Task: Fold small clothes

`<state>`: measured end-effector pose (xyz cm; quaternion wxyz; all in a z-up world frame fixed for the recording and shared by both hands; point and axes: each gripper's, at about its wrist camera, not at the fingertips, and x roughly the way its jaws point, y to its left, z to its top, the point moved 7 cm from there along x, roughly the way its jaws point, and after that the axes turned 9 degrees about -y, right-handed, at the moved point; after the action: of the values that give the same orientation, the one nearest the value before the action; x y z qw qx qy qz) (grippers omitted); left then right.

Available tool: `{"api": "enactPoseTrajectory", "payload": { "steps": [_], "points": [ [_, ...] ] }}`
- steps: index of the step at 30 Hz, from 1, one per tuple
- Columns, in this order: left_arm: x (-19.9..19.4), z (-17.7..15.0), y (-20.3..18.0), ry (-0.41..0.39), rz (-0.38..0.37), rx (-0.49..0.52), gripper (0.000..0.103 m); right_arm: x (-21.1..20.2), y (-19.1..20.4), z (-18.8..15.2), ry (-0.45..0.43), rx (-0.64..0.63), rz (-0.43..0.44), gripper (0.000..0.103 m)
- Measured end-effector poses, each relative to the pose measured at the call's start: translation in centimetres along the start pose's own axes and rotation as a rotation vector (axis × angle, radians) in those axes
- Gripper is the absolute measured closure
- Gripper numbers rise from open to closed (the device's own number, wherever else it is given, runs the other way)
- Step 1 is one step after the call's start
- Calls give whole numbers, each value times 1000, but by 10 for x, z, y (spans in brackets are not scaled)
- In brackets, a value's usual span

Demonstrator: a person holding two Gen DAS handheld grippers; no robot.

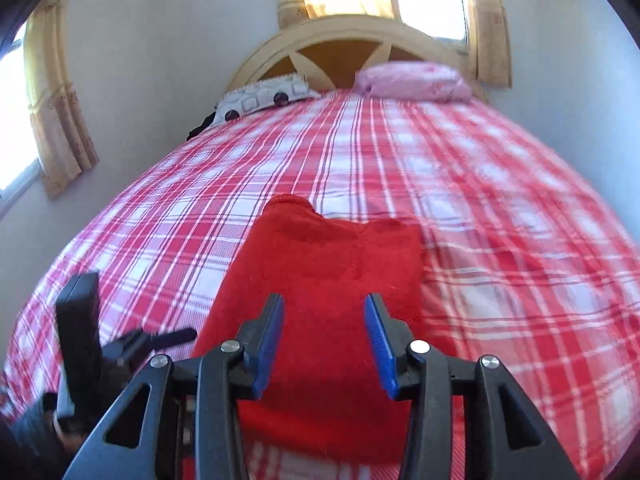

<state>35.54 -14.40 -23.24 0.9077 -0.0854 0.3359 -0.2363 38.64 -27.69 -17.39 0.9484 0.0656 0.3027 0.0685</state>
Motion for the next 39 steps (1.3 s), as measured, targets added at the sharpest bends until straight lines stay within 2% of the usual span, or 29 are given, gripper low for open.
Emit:
{"api": "enactPoseTrajectory", "payload": {
  "steps": [2,3,4,5,8,10,13,16,17,18,19,21,22,24,27,31,33,36,38,39],
  "points": [
    [1,0,1,3,-5,-7,0,22,-8,-7,54,22,-13,59],
    [1,0,1,4,-8,-10,0,31,-14,-13,93,27,-33,59],
    [1,0,1,5,-11,-12,0,45,-22,-25,168,46,-51,59],
    [1,0,0,9,-17,-13,0,49,-24,-29,190,59,-53,60],
    [-5,1,2,-9,6,-12,0,41,-13,-17,184,-10,-47,60],
    [-16,2,4,-41,20,-9,0,32,2,-2,141,-65,-29,60],
    [-28,7,8,-93,8,-33,0,29,31,23,106,-106,52,60],
    [-21,5,12,-63,10,-58,0,45,66,35,117,-157,130,61],
    [-18,3,13,-48,5,-65,0,53,75,33,132,-173,149,68],
    [-17,3,14,-44,0,-70,0,64,85,27,169,-197,159,73],
    [-17,3,14,-44,-2,-70,0,81,90,18,230,-228,137,74],
    [-15,2,14,-36,-14,-74,0,112,86,-5,347,-272,60,84],
    [-13,1,14,-28,-16,-78,0,124,81,-14,376,-273,40,85],
    [-11,0,16,-13,-27,-96,0,130,77,-16,356,-255,41,85],
    [-11,0,18,-10,-41,-112,0,118,74,-10,336,-220,45,84],
    [-29,7,17,-96,-39,-101,0,72,70,-2,254,-152,110,84],
    [-36,7,21,-123,-21,-107,0,48,69,-8,213,-174,113,84],
    [-29,-6,31,-64,54,-112,0,37,66,-33,251,-193,111,84],
    [-24,-12,35,-21,52,-136,0,46,57,-53,295,-213,66,84],
    [-23,-13,37,-15,51,-146,0,48,54,-56,267,-198,75,84]
  ]
}}
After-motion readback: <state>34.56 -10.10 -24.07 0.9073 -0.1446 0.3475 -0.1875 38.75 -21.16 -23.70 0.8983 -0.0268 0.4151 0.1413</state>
